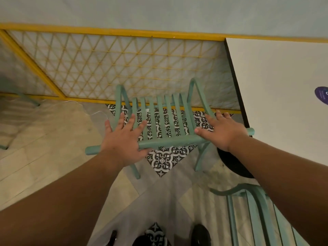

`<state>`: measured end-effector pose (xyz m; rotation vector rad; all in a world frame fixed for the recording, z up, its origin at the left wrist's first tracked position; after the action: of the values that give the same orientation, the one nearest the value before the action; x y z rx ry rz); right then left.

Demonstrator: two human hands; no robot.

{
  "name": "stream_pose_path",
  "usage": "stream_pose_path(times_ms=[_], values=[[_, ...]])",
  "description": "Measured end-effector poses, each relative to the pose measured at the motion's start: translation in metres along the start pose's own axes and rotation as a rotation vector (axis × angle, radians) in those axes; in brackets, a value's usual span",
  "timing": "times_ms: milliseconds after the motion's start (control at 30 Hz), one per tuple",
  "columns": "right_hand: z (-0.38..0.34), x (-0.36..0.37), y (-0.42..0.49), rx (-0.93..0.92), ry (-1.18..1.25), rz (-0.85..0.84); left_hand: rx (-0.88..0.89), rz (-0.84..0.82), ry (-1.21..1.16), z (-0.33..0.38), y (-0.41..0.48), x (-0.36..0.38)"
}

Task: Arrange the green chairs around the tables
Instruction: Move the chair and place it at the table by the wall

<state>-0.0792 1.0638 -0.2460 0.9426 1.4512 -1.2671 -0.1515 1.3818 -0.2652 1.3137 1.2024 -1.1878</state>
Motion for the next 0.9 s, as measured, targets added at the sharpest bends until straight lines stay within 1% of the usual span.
stream_pose_path(times_ms=[200,333,500,767,900], values=[[-0.017,0.011,-0.026,0.025,0.020,-0.063,0.053,-0.032,0.055,-0.019,-0.004,0.001],[-0.030,0.020,-0.043,0.006,0.057,-0.112,0.099,-0.039,0.068,-0.028,-0.005,-0.002],[-0.044,0.028,-0.058,-0.050,0.108,-0.094,0.137,-0.039,0.117,-0.040,-0.007,-0.004],[-0.061,0.034,-0.059,-0.063,0.142,-0.072,0.172,-0.057,0.185,-0.058,-0.002,-0.005],[-0.068,0.039,-0.052,-0.058,0.156,-0.051,0.172,-0.031,0.226,-0.068,0.004,-0.004]])
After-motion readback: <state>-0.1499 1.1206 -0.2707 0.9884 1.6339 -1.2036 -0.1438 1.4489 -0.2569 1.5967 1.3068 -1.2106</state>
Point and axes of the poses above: each hand's wrist, its own y-axis towards the middle knuckle, its own x-axis out of the palm, z = x × y, the point moved 7 cm from there along y, towards the middle knuckle, and after that the axes turned 8 degrees about z, right-handed, at the moved point
